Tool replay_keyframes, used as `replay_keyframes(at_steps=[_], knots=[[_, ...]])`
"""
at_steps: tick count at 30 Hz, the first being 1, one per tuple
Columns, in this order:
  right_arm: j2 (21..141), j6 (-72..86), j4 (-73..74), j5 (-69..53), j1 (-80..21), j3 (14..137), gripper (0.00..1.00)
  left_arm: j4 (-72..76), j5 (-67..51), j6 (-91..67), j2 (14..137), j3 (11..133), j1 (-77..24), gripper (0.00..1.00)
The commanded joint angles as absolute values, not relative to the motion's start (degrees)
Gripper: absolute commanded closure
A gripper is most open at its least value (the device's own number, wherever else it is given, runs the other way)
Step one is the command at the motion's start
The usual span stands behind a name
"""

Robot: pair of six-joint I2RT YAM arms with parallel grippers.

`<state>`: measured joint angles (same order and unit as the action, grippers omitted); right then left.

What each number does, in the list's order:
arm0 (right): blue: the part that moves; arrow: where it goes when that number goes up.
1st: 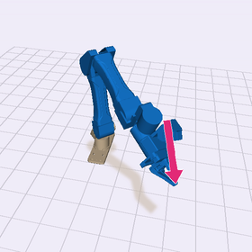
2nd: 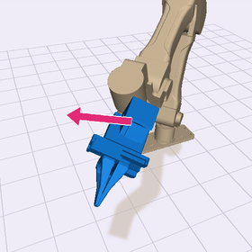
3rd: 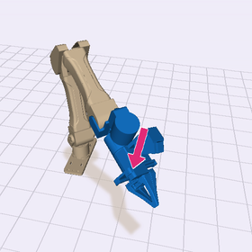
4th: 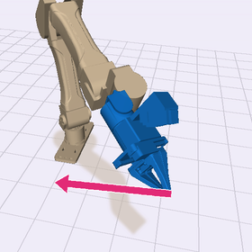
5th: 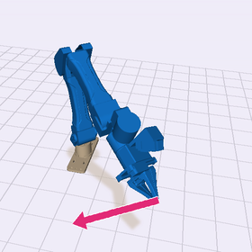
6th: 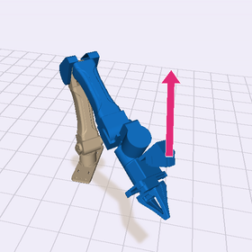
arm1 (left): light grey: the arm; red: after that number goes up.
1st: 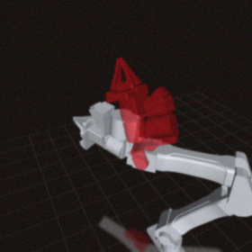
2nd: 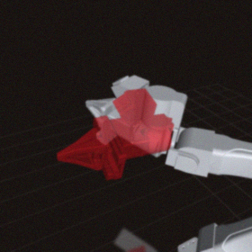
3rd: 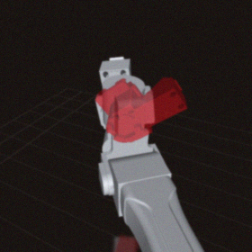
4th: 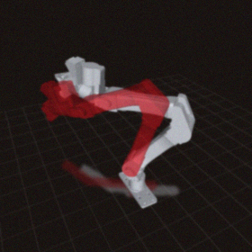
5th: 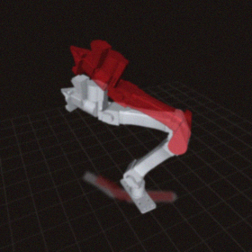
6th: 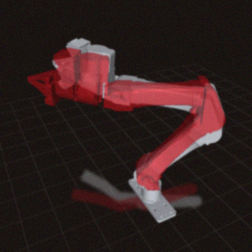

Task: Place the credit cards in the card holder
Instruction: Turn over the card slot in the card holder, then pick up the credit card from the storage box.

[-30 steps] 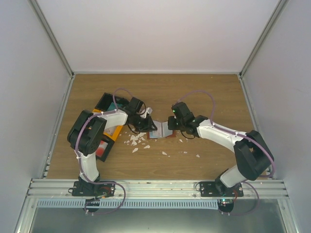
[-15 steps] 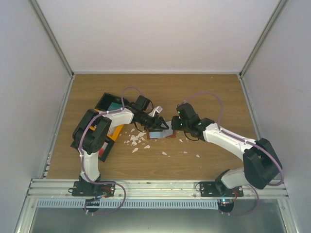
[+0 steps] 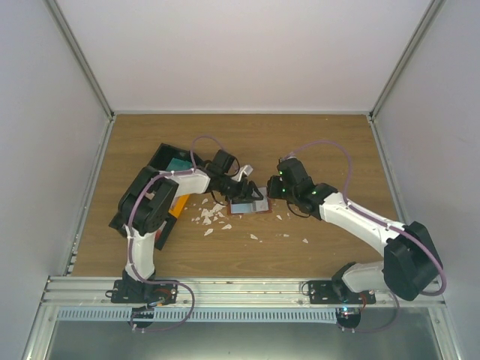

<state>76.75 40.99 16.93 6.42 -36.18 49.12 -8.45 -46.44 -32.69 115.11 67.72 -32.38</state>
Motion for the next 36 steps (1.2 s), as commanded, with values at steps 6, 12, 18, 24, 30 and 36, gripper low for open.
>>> replay_keyframes(at_steps=[6,12,18,24,30,36], knots=[[78.09,38.36,15.26,3.27,-35.83,49.25,0.76,-20.81,-22.76,-24.42,98.40,69.69,-32.66,0.36],[80.35,36.96,12.80,0.29,-36.78,49.68,0.77,-28.98,-7.90,-23.73,85.42,63.51,-29.70,0.39],[84.78,36.31,11.36,-1.39,-39.05,52.07,0.77,-35.29,1.62,-25.88,75.39,57.90,-21.13,0.56],[91.57,35.68,9.46,-2.52,-42.99,56.05,0.81,-35.23,0.09,-24.98,72.07,50.43,-10.01,0.66],[98.88,33.04,6.86,-4.14,-48.86,61.70,0.80,-33.11,-4.70,-23.77,75.30,46.23,-4.34,0.53],[106.66,29.45,4.04,-6.86,-53.43,67.75,0.74,-31.28,-7.21,-23.70,80.93,46.10,-1.45,0.58]])
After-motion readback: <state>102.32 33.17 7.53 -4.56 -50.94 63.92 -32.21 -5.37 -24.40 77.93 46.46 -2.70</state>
